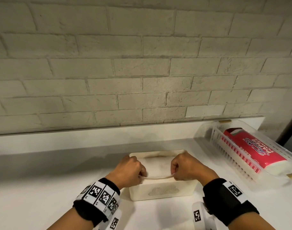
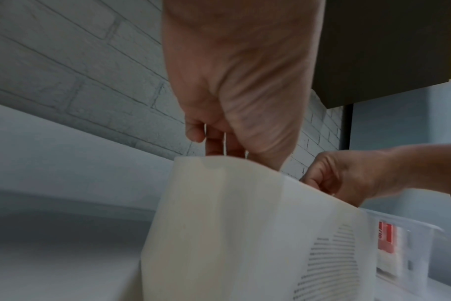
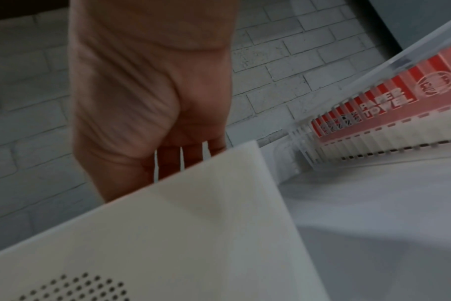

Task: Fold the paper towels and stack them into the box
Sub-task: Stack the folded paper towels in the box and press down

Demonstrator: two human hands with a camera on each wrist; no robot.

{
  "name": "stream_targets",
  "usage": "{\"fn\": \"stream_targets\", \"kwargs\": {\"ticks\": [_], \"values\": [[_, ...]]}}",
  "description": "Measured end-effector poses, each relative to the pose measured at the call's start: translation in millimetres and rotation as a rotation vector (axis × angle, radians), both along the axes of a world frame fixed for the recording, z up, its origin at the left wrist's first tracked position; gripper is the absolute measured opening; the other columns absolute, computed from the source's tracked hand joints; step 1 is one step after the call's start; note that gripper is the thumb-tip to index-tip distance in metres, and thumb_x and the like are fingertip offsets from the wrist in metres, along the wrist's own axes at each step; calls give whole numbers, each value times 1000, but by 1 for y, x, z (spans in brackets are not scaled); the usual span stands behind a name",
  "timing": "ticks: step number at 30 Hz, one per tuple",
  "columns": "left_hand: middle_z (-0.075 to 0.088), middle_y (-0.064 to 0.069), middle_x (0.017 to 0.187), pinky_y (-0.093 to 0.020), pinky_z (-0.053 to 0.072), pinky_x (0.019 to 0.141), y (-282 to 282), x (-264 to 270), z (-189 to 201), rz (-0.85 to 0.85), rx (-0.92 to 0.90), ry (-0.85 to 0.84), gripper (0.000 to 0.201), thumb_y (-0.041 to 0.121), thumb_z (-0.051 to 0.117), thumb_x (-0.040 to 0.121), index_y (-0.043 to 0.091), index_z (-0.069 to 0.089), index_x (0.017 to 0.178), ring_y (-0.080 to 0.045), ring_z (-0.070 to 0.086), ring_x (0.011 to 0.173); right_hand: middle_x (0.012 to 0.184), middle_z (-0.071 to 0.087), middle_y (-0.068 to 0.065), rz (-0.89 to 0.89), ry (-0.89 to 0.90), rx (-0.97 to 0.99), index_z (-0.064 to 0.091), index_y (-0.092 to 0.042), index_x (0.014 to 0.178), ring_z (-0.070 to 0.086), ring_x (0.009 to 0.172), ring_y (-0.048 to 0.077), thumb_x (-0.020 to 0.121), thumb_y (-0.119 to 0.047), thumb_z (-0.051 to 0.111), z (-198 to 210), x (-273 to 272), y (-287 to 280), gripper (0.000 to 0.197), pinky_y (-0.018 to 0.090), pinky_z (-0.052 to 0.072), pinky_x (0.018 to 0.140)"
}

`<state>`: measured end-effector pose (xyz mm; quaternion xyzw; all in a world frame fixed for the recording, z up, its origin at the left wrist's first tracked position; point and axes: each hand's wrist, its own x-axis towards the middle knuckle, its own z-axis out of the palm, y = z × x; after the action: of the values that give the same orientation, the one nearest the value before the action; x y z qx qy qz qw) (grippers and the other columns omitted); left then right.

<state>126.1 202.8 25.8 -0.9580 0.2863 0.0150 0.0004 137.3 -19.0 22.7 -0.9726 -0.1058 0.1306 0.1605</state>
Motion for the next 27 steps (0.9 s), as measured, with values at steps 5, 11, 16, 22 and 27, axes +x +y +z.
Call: {"fn": "stream_targets", "kwargs": {"ticks": [5, 11, 16, 22, 27], "values": [[70, 11, 105, -19, 25, 78, -1, 1, 2, -1, 44, 88, 23, 22, 55, 85, 27, 71, 101, -12, 58, 100, 94, 58, -9, -5, 65, -18, 64, -31, 59, 63, 76, 3, 73, -14, 71, -6, 4, -6, 23, 9, 44, 60], [63, 15, 119, -17, 42, 92, 5, 10, 16, 150, -100, 333, 35, 24, 61, 80, 34, 65, 113, -7, 56, 110, 101, 65, -14, -73, 98, 114, 71, -29, 98, 59, 89, 1, 72, -27, 75, 18, 3, -19, 27, 10, 44, 72], [49, -2, 131, -43, 12, 116, -1, 17, 15, 179, 235, 273, 59, 53, 59, 79, 32, 48, 132, -22, 32, 128, 125, 56, -11, 46, -16, -342, 57, -33, 118, 44, 122, 12, 74, -25, 70, 11, 13, -19, 47, 41, 17, 116], [55, -9, 121, -62, -15, 107, -15, 15, 4, 182, 466, 298, 48, 44, 49, 87, 15, 54, 124, -30, 29, 128, 144, 31, 8, 143, 52, -524, 39, -23, 136, 11, 142, 19, 77, -1, 50, -4, 12, -17, 63, 61, -14, 108], [50, -10, 129, -59, -14, 109, -10, 11, 6, 206, 408, 265, 52, 42, 53, 87, 14, 49, 131, -28, 27, 134, 141, 38, 4, 61, 128, -383, 35, -25, 138, 39, 129, 20, 79, 2, 49, 4, 2, -15, 67, 54, -4, 114]]}}
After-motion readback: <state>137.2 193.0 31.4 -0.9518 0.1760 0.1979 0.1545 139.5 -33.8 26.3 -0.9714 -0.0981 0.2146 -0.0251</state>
